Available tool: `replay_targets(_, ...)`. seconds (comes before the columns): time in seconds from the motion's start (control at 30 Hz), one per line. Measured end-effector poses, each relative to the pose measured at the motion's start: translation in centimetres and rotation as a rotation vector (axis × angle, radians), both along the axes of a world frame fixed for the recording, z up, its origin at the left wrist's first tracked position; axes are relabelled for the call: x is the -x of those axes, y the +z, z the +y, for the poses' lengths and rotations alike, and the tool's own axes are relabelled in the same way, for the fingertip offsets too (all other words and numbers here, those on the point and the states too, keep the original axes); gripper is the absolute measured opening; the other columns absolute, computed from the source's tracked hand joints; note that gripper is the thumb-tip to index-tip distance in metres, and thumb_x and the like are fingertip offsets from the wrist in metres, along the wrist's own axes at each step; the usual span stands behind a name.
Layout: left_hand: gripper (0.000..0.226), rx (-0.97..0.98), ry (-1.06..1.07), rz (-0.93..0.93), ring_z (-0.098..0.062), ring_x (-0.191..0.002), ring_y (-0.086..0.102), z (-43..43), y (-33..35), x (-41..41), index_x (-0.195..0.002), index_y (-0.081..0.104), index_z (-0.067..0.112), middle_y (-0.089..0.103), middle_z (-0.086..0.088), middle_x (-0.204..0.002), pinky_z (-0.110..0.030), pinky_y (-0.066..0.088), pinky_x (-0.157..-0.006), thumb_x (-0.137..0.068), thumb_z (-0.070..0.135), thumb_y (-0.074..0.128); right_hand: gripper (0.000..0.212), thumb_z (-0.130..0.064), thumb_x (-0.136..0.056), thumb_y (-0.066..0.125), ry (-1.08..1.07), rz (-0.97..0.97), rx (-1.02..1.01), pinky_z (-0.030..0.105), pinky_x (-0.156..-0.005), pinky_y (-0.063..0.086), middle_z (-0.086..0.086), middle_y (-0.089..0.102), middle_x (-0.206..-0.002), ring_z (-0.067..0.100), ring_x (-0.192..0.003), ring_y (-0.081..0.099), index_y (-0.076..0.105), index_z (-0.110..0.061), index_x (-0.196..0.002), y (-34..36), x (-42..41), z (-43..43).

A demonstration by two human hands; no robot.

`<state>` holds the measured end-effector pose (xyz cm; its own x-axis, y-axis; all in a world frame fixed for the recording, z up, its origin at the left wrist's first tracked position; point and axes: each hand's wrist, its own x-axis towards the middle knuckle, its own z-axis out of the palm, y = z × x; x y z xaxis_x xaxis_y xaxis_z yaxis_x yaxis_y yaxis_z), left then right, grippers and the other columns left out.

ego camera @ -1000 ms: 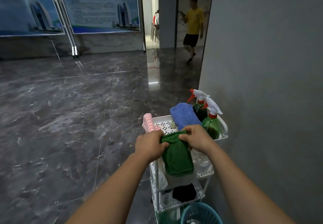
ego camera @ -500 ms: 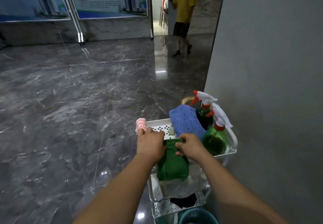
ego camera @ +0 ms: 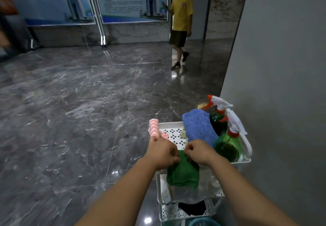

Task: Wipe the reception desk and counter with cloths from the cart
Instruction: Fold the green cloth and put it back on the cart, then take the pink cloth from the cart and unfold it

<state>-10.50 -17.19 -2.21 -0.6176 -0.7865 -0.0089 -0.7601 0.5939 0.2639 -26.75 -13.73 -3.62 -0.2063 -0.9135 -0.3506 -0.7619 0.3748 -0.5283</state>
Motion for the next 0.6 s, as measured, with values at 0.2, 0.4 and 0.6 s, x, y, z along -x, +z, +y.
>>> replay_targets(0.2,0.019,-0.045,0.421,0.453,-0.002,-0.098,0.057,-0.7,1.6,-3.5,-0.103,0.072,0.032,0.069,0.019,-0.103,-0.028,0.025,-0.088,-0.086,0.039,0.066,0.019,-0.032,-0.088,0.062,-0.091,-0.116,0.143,0.037,-0.08,0.053,0.004,0.07,-0.084,0.025,-0.085,0.066,0.069,-0.016,-0.08,1.9,-1.1,-1.8)
replay_targets(0.4,0.018,-0.533,0.993,1.195,-0.021,-0.092,0.059,-0.8,2.3,-7.3,-0.103,0.069,0.002,0.068,-0.012,-0.102,-0.03,0.045,-0.083,-0.087,0.01,0.068,0.039,-0.057,-0.079,0.063,-0.071,-0.123,0.125,0.034,-0.072,0.044,0.004,0.064,-0.082,0.027,-0.081,0.062,0.059,-0.019,-0.073,4.1,-6.9,-5.1)
replay_targets(0.6,0.03,-0.699,1.131,1.237,-0.027,-0.12,0.054,0.1,2.2,-10.9,-0.115,0.065,0.003,0.063,-0.009,-0.124,-0.036,0.034,-0.098,-0.091,0.022,0.064,0.031,-0.034,-0.09,0.06,-0.221,-0.006,0.078,0.027,-0.071,0.042,0.004,0.067,-0.117,0.025,-0.102,0.065,0.066,-0.014,-0.113,4.5,-10.0,-6.2)
